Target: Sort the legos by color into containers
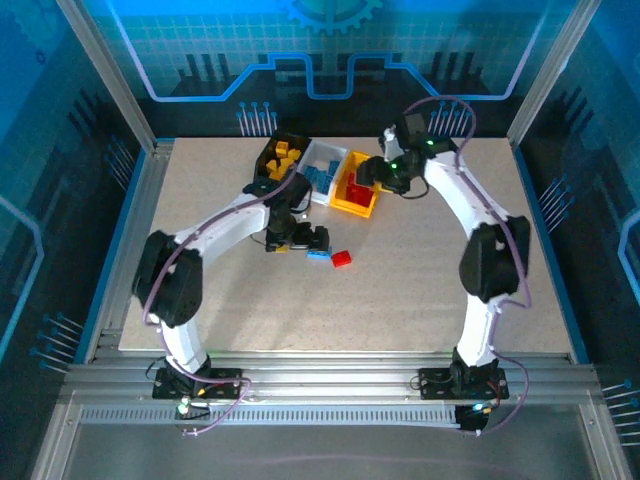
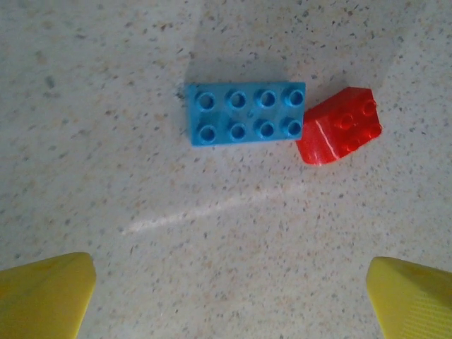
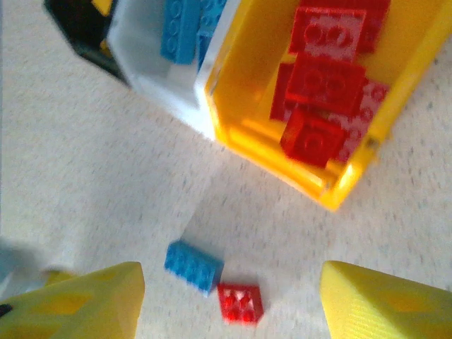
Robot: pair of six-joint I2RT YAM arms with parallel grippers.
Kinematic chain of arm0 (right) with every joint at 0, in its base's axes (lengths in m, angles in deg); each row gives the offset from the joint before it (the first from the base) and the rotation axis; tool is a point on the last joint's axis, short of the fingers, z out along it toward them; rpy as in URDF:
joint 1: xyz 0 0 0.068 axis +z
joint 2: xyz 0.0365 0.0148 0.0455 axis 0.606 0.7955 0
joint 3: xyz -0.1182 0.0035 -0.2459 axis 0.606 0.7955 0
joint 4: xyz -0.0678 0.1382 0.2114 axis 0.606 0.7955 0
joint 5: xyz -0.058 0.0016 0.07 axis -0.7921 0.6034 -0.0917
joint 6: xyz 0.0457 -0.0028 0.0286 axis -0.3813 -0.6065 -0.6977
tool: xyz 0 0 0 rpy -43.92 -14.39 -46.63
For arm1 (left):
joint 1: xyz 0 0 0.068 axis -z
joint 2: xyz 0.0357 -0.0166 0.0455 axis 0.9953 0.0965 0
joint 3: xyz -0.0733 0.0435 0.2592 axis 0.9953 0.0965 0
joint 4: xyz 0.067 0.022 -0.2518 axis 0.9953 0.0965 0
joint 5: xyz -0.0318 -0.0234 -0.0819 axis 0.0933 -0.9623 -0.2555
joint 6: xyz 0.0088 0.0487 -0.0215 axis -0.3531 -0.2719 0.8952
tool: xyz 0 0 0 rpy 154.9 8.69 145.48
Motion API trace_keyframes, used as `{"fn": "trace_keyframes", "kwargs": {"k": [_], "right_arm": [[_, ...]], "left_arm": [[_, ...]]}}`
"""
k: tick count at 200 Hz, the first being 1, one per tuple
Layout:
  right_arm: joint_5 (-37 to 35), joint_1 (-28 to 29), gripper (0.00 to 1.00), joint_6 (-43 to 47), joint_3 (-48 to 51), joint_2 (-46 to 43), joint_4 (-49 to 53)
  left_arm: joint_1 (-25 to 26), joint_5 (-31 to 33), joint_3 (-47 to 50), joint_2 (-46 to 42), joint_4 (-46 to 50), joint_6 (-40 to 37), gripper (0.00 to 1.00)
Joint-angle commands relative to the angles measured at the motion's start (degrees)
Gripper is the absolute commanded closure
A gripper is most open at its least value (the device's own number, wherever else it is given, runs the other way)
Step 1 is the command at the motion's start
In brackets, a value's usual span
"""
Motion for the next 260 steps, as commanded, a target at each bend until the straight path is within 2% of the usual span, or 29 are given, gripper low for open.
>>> {"fn": "trace_keyframes", "kwargs": {"k": [1,40,75,114,186,260], "right_arm": [[1.9,-0.9,0.32,1.3,9.2,-8.3,-0.8],[3.0,-0.9,0.32,0.8,23.6,-20.0,-1.7],[3.9,-0.9,0.32,0.4,29.6,-24.5,-2.1],[4.3,-1.0,0.32,0.0,32.2,-25.9,-2.3],[5.1,-0.9,0.32,0.2,33.6,-25.9,-2.3],[5.6,-0.9,0.32,0.1,33.4,-23.5,-3.8]], "left_arm": [[0.6,1.2,-4.3,4.7,1.7,-2.4,0.01],[0.6,2.9,-12.8,13.0,4.6,-3.9,0.01],[0.6,3.9,-17.9,17.9,6.4,-4.8,0.01],[1.0,2.8,-20.4,21.4,6.3,-5.1,0.01],[1.1,5.0,-21.2,24.5,7.4,-5.4,0.03],[1.1,5.9,-17.6,23.3,7.8,-5.1,0.23]]}}
